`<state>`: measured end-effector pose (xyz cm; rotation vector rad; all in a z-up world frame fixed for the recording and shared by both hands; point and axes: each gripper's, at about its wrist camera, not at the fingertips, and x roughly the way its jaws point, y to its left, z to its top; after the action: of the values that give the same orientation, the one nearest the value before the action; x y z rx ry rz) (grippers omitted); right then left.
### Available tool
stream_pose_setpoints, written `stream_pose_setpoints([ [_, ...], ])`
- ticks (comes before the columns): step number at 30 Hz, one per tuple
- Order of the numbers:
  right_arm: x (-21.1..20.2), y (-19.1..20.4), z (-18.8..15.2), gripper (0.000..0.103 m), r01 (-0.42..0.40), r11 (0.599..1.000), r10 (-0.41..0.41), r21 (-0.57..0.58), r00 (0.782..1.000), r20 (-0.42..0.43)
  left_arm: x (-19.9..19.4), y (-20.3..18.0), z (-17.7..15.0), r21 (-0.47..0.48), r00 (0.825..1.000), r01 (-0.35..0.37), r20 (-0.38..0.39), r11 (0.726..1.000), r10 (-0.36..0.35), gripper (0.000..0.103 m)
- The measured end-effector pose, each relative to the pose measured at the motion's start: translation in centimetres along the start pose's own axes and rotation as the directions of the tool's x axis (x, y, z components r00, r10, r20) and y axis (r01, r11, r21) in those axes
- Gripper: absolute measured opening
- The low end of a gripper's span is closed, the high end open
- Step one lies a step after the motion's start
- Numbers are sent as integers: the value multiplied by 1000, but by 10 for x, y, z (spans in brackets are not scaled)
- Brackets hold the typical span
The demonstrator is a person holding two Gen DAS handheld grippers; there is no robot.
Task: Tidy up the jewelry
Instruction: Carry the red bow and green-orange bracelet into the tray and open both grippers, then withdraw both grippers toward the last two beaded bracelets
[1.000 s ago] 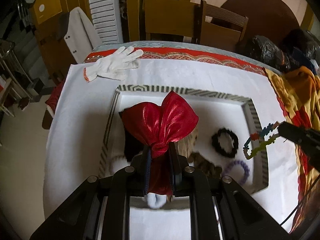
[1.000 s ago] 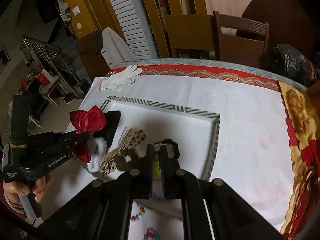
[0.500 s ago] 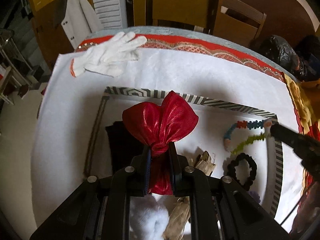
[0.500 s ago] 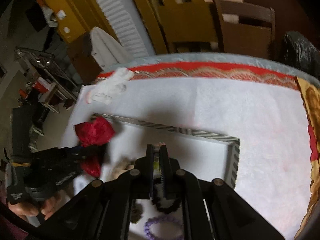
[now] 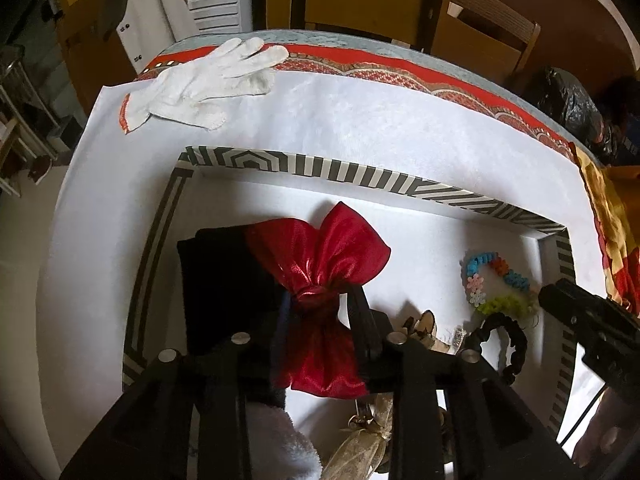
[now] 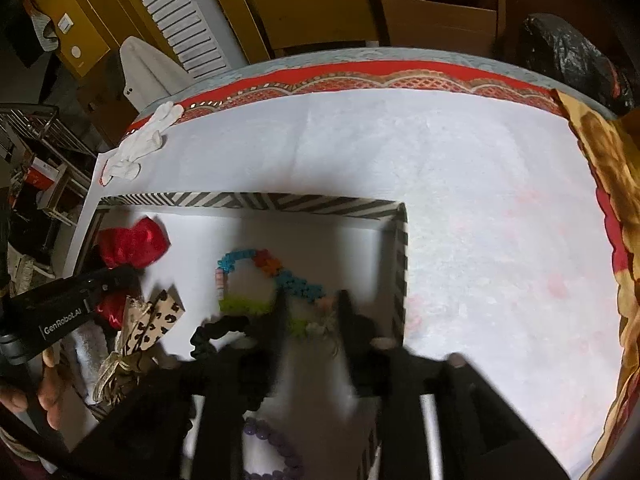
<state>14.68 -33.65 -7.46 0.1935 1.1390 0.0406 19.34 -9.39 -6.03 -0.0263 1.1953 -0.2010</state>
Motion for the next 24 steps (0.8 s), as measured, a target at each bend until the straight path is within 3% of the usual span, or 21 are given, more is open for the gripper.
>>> stream_pose_setpoints([
  [5,-11,9,-6,49,-3,1000,3,-24,999,33,-7,4,-1,-9,1000,26,1,1000,-26,21],
  [13,-34,14,-20,54,-20,1000,21,-21,998,53,-40,3,-7,1,997,30,70,1000,-30,21],
  [24,-77,19,-42,61,4,1000,-5,3,993,118,-78,-5,-33,19,992,0,125,1000,-3,21],
])
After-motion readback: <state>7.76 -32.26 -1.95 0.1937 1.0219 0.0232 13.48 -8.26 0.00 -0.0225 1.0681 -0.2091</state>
